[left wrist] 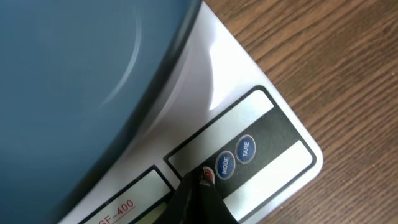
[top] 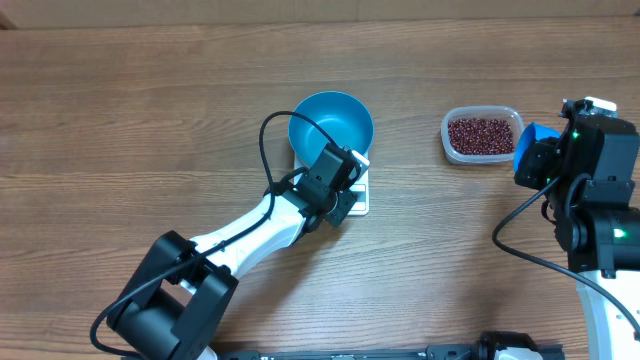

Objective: Scoop item into bowl and weigh 150g on scale

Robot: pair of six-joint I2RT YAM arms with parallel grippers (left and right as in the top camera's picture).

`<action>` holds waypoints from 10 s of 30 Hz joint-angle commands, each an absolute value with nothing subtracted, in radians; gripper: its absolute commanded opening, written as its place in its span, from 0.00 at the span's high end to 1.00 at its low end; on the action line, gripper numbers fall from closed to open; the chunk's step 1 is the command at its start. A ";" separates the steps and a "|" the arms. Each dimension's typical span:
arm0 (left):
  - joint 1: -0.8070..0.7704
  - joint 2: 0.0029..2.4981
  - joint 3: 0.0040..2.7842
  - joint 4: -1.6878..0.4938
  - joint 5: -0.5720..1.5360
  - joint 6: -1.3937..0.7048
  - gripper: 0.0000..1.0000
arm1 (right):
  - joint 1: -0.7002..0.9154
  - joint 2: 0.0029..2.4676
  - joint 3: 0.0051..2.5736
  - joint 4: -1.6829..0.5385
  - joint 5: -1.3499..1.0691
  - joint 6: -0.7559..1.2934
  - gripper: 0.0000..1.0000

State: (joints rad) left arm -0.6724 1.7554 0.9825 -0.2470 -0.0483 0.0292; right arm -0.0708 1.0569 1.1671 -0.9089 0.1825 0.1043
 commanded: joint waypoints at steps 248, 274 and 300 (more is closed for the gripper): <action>-0.668 1.150 0.571 -0.154 -0.108 -0.030 0.01 | -0.073 1.108 1.199 -0.892 0.163 0.107 0.96; -0.668 1.150 0.571 -0.157 -0.108 -0.030 0.01 | -0.073 1.251 1.243 -0.794 0.112 0.018 0.96; -0.668 1.150 0.571 -0.157 -0.108 -0.030 0.00 | 0.099 1.567 1.429 -0.847 0.424 -0.143 0.96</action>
